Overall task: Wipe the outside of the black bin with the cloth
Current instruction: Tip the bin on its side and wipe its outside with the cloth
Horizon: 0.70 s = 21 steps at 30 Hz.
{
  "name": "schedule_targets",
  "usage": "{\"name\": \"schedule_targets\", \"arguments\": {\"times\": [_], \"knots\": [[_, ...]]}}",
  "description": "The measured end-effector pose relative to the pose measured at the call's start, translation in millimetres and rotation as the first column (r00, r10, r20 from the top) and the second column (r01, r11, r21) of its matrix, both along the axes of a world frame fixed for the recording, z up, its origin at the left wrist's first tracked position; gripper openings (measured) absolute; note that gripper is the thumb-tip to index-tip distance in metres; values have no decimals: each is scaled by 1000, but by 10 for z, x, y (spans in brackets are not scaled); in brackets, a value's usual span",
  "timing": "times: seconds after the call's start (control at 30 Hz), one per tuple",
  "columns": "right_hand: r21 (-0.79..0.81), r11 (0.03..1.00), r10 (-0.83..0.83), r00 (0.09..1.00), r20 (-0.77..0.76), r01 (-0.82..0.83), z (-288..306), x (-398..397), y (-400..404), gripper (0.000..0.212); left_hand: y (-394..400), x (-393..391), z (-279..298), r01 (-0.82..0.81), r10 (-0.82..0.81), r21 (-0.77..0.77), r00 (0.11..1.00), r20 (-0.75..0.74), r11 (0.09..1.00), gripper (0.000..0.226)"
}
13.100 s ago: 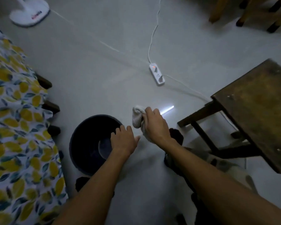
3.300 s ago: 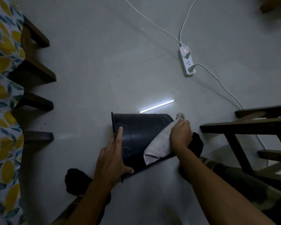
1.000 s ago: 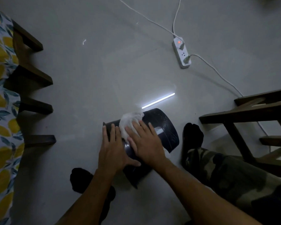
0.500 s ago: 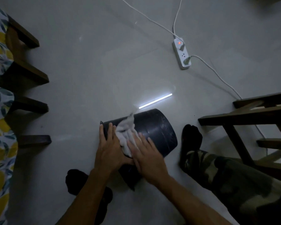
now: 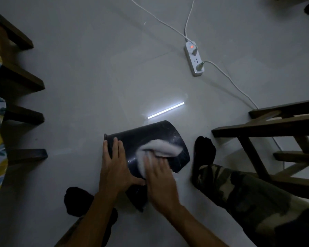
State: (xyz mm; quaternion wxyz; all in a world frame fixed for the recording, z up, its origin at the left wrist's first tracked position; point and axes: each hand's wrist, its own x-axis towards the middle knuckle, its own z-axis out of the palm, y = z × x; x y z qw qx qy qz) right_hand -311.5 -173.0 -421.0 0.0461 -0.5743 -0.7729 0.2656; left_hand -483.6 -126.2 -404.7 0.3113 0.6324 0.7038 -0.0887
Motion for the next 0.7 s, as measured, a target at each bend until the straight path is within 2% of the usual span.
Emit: {"name": "schedule_targets", "arguments": {"times": [0.07, 0.1, 0.13, 0.23, 0.33, 0.37, 0.43, 0.47, 0.5, 0.57, 0.7], "knots": [[-29, 984, 173, 985, -23, -173, -25, -207, 434, 67, -116, 13, -51, -19, 17, 75, 999, 35, 997, 157], [-7, 977, 214, 977, 17, -214, -69, -288, 722, 62, -128, 34, -32, -34, 32, 62, 999, 34, 998, 160], [8, 983, 181, 981, 75, -182, -105, -314, 1027, 54, -118, 64, 11, -37, 36, 30, 999, 20, 999, 165], [-46, 985, -151, 965, 213, 165, -194, -27, 1664, 38, -60, 118, 131, -52, 52, -2, 999, -10, 999, 168], [-74, 914, -387, 911, 142, 400, -227, 512, 1590, 39, 15, 148, 158, -37, 37, -39, 999, 5, 999, 168], [-136, 850, -503, 861, 71, 508, -211, 659, 1454, 39, 20, 165, 144, -26, 26, -46, 1000, -3, 999, 169], [-317, 642, -724, 688, 47, 698, -199, 813, 1179, 43, -8, 216, 122, -15, 13, -63, 1000, -18, 998, 171], [-361, 563, -782, 621, 59, 743, -216, 838, 1083, 49, -29, 236, 118, -26, 25, -73, 1000, -16, 997, 171], [-366, 524, -810, 583, 65, 769, -221, 844, 1032, 53, -40, 250, 130, -39, 38, -86, 999, -8, 996, 171], [-349, 528, -823, 568, 14, 774, -204, 831, 1070, 56, 3, 266, 210, -46, 47, -105, 999, 12, 993, 170], [-315, 633, -767, 627, -134, 707, -84, 734, 1367, 42, 238, 166, 423, -38, 37, -83, 999, -14, 996, 163]]}}
